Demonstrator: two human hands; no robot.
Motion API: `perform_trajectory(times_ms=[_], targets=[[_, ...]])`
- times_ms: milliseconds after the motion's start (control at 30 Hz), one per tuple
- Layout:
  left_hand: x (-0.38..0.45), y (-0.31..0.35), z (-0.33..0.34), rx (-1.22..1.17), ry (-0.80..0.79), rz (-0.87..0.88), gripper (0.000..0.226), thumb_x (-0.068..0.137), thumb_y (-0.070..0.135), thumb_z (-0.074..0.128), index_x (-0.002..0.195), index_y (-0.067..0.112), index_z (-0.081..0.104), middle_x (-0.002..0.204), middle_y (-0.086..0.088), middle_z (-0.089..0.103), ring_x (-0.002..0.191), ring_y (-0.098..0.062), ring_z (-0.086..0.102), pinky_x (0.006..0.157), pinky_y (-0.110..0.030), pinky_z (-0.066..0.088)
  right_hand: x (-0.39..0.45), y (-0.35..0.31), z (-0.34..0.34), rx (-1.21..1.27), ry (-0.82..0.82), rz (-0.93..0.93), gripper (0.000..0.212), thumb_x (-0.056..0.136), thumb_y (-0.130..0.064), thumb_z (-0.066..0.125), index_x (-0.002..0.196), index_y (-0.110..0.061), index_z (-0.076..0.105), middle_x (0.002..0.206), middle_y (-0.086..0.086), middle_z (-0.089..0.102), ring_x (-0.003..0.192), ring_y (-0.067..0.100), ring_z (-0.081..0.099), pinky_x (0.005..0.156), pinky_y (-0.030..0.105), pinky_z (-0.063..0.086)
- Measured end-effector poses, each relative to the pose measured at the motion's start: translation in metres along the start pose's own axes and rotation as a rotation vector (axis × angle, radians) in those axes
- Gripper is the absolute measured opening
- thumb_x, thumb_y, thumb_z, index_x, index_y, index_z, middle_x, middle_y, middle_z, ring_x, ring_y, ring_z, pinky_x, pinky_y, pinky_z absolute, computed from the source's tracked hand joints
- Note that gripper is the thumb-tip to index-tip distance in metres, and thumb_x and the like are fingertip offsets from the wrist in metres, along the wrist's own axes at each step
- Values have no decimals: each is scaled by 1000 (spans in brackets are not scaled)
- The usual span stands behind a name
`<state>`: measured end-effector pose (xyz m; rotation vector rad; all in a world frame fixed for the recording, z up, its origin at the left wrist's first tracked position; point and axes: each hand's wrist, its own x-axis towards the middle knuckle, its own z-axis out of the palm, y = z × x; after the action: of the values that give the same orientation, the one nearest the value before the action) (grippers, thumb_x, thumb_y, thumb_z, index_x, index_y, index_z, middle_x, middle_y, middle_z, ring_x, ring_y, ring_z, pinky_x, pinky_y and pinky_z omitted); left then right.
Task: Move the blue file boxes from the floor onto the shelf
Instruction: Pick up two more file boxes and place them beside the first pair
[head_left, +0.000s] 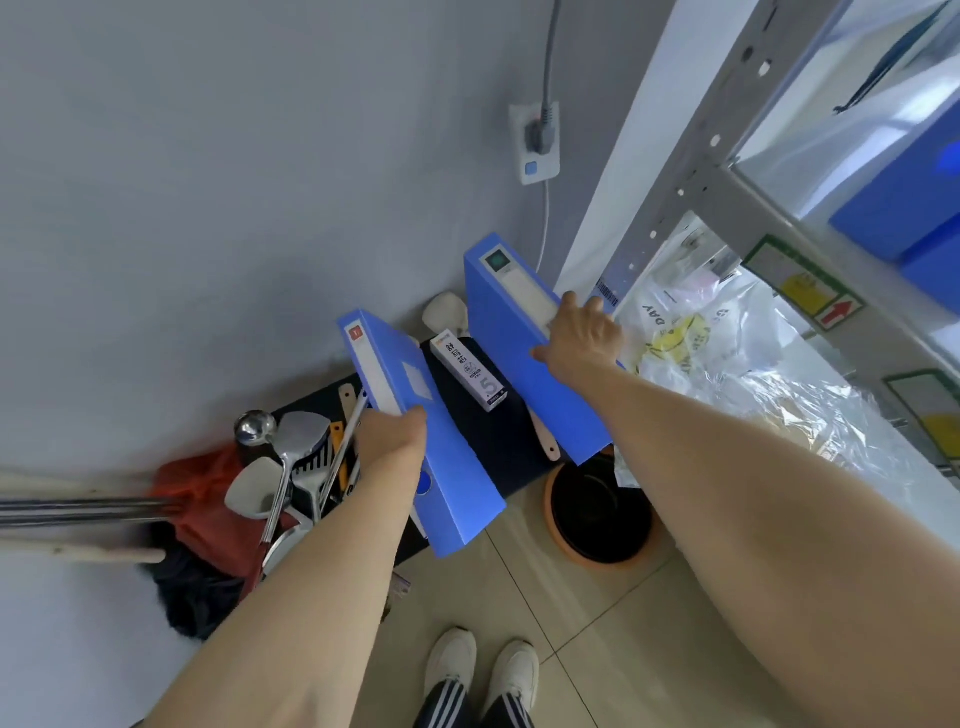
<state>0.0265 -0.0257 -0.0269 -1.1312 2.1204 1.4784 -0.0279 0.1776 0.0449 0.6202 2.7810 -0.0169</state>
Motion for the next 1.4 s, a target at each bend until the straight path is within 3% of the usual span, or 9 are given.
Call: perform_trajectory(times_ms=[100, 300, 433, 667, 800, 867, 1033, 1200, 1400], targets=[[-30, 38, -17, 85, 45, 160, 48, 77, 33, 66, 114, 5, 55, 115, -12, 58, 89, -32, 64, 68, -37, 53, -23, -1, -30, 42, 14, -5, 73, 82, -49, 74, 135, -12, 40, 128, 13, 48, 102, 31, 63, 67, 34, 39], [-98, 102, -39, 119, 49, 414, 52, 83, 25, 64, 128, 1, 51, 125, -18, 53, 106, -36, 60, 76, -36, 48, -76, -3, -91, 315, 106, 68, 64, 86, -40, 73, 130, -9, 38, 119, 14, 58, 103, 35, 64, 67, 38, 40], [-146, 132, -47, 5, 10, 466, 42, 86, 23, 62, 119, 1, 48, 100, -12, 57, 85, -30, 59, 67, -32, 40, -111, 0, -120, 547, 197, 144, 56, 87, -30, 71, 126, -9, 37, 111, 13, 64, 98, 36, 65, 66, 36, 40], [-235, 158, -47, -132, -108, 525, 35, 81, 15, 64, 98, 11, 34, 75, 2, 46, 77, -28, 57, 68, -38, 52, -170, 9, -156, 890, 427, 188, 42, 84, -17, 71, 107, -15, 36, 94, 0, 52, 90, 31, 63, 65, 33, 36], [-277, 157, -47, -223, -137, 630, 37, 78, 6, 64, 103, 11, 37, 92, -5, 58, 66, -14, 57, 52, -17, 42, -201, 29, -166, 1020, 520, 140, 44, 78, -21, 73, 110, -14, 44, 101, 1, 57, 90, 25, 59, 73, 35, 44], [-296, 152, -49, -229, -142, 720, 46, 75, 7, 66, 114, 11, 43, 106, -6, 64, 78, -17, 64, 56, -12, 43, -217, 42, -170, 1064, 555, 146, 44, 76, -22, 73, 110, -14, 46, 101, -3, 51, 92, 23, 55, 81, 39, 47], [-349, 129, -52, -220, -167, 923, 61, 69, 12, 66, 127, 13, 49, 116, -6, 65, 101, -24, 67, 82, -35, 58, -266, 74, -174, 1135, 702, 206, 42, 77, -23, 74, 106, -15, 44, 97, -6, 45, 86, 18, 48, 80, 36, 47], [-401, 100, -51, -222, -275, 1011, 62, 68, 14, 65, 128, 13, 48, 117, -7, 62, 102, -23, 66, 84, -37, 59, -317, 113, -172, 1191, 802, 286, 48, 77, -24, 77, 113, -13, 47, 101, -6, 46, 86, 14, 46, 72, 25, 38], [-456, 53, -45, -223, -422, 1082, 61, 70, 17, 66, 127, 16, 45, 117, -7, 60, 105, -25, 66, 81, -39, 61, -372, 161, -154, 1164, 927, 349, 53, 75, -29, 80, 111, -20, 44, 101, -8, 45, 90, 14, 48, 79, 37, 51]])
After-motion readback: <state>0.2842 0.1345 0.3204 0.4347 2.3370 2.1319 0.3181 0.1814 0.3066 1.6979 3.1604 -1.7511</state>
